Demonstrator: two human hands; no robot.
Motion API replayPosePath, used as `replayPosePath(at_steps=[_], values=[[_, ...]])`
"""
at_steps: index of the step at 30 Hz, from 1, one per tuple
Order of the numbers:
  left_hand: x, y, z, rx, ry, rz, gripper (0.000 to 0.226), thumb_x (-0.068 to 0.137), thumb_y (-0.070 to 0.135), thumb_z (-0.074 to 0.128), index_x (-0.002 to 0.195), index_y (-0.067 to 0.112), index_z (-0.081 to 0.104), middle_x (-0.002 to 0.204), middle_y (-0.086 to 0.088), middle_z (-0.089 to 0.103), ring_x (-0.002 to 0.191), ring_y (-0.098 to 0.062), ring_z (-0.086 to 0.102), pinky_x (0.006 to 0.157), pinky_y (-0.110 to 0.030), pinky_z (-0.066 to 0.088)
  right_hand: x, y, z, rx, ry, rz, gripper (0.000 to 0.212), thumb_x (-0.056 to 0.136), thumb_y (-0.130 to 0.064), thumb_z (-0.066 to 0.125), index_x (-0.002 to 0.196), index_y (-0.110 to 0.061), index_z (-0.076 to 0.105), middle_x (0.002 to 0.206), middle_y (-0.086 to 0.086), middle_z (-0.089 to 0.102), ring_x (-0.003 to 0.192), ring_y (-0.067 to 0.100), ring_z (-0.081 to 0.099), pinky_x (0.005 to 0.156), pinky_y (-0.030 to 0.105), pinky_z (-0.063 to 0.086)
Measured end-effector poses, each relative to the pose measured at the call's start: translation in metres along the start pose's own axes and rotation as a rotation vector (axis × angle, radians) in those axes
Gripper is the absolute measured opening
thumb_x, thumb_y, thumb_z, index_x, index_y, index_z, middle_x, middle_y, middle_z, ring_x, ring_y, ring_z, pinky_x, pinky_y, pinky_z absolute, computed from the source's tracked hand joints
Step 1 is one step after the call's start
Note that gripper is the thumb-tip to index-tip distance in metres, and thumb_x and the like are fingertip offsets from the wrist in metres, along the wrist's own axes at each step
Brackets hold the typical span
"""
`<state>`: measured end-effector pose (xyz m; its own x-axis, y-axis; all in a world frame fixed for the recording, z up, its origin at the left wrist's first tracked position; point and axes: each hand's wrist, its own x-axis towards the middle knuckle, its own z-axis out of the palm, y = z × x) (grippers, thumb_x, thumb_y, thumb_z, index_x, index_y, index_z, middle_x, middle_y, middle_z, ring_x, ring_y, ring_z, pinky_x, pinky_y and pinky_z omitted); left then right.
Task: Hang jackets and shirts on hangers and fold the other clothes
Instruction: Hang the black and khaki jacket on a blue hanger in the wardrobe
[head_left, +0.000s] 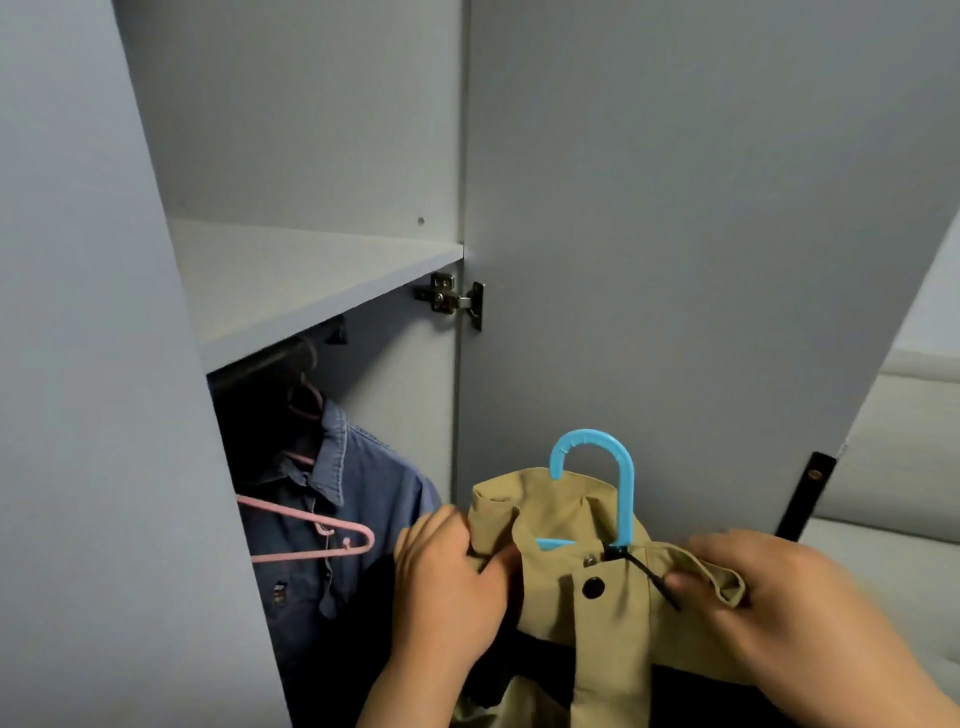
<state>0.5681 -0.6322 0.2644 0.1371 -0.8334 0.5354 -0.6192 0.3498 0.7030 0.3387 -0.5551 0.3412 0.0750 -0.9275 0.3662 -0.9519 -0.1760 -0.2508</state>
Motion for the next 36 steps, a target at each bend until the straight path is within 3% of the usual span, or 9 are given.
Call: replayPosePath(at_steps=[5,11,15,20,22,24,27,33,36], values=[[0.009,-0.035,0.021,0.024,0.193,0.178,0.026,0.069,0.054,0.047,0.060,0.033,0.037,0.064,0.014,0.043,0.072,-0.012,0.042,0.069,-0.029,0.030,0.008,0.000,0.037,-0.042,0.233,-0.083,0.018,0.075,-0.056,0.052,0.091,-0.052,0.060,0.068,-0.032,0.058,0.063,-0.001,0.060,0.051,0.022,0.049],[-0.004,-0.074,0.042,0.109,0.353,0.314,0.030,0.074,0.050,0.050,0.059,0.033,0.030,0.062,0.013,0.039,0.068,-0.025,0.048,0.064,-0.035,0.034,0.004,0.009,0.089,0.087,0.312,-0.166,0.039,0.067,-0.047,0.073,0.103,-0.050,0.058,0.078,-0.033,0.063,0.086,0.014,0.070,0.066,0.033,0.052],[-0.027,-0.076,0.051,0.188,0.397,0.283,0.027,0.073,0.053,0.042,0.060,0.034,0.028,0.064,0.012,0.041,0.070,-0.025,0.048,0.065,-0.037,0.033,0.003,0.033,0.102,0.157,0.252,-0.254,0.059,0.074,-0.051,0.070,0.121,-0.058,0.033,0.083,-0.045,0.034,0.111,0.009,0.058,0.083,0.029,0.046],[-0.032,-0.087,0.043,0.180,0.380,0.176,0.024,0.076,0.041,0.055,0.065,0.024,0.044,0.071,0.001,0.056,0.076,-0.031,0.055,0.068,-0.049,0.047,-0.002,0.048,0.093,0.266,0.119,-0.391,0.084,0.080,-0.058,0.063,0.135,-0.059,0.000,0.103,-0.022,0.051,0.106,0.010,0.055,0.083,0.029,0.047],[-0.034,-0.085,0.035,0.161,0.394,0.126,0.020,0.077,0.034,0.059,0.066,0.022,0.047,0.070,0.001,0.057,0.074,-0.031,0.055,0.065,-0.050,0.049,-0.001,0.050,0.086,0.240,0.032,-0.362,0.071,0.082,-0.063,0.057,0.138,-0.041,0.019,0.103,-0.016,0.054,0.098,0.010,0.054,0.079,0.026,0.046],[-0.036,-0.078,0.024,0.148,0.410,0.089,0.022,0.077,0.032,0.060,0.065,0.021,0.045,0.067,0.003,0.055,0.069,-0.028,0.053,0.063,-0.050,0.049,0.004,0.047,0.087,0.184,0.035,-0.382,0.037,0.084,-0.063,0.050,0.101,-0.031,0.047,0.090,-0.014,0.057,0.084,0.009,0.055,0.075,0.029,0.050],[-0.037,-0.064,0.011,0.152,0.413,0.079,0.021,0.075,0.032,0.059,0.063,0.020,0.047,0.067,0.002,0.056,0.066,-0.020,0.051,0.062,-0.046,0.048,0.013,0.035,0.095,0.192,0.050,-0.381,0.031,0.084,-0.052,0.048,0.075,-0.023,0.050,0.075,-0.007,0.058,0.075,0.017,0.058,0.066,0.034,0.050],[-0.039,-0.057,0.000,0.021,0.304,-0.004,0.015,0.072,0.028,0.063,0.065,0.016,0.057,0.068,0.005,0.055,0.063,-0.009,0.046,0.061,-0.026,0.039,0.015,0.029,0.109,0.294,0.032,-0.294,0.031,0.087,-0.050,0.043,0.072,-0.023,0.053,0.074,-0.007,0.058,0.075,0.017,0.059,0.066,0.032,0.049],[-0.031,-0.066,-0.002,-0.025,0.356,-0.055,0.013,0.078,0.022,0.060,0.087,0.019,0.069,0.091,0.003,0.068,0.087,-0.013,0.062,0.077,-0.029,0.049,0.013,0.029,0.115,0.311,0.037,-0.269,0.037,0.090,-0.054,0.037,0.076,-0.025,0.053,0.080,-0.009,0.058,0.081,0.016,0.060,0.072,0.031,0.050]])
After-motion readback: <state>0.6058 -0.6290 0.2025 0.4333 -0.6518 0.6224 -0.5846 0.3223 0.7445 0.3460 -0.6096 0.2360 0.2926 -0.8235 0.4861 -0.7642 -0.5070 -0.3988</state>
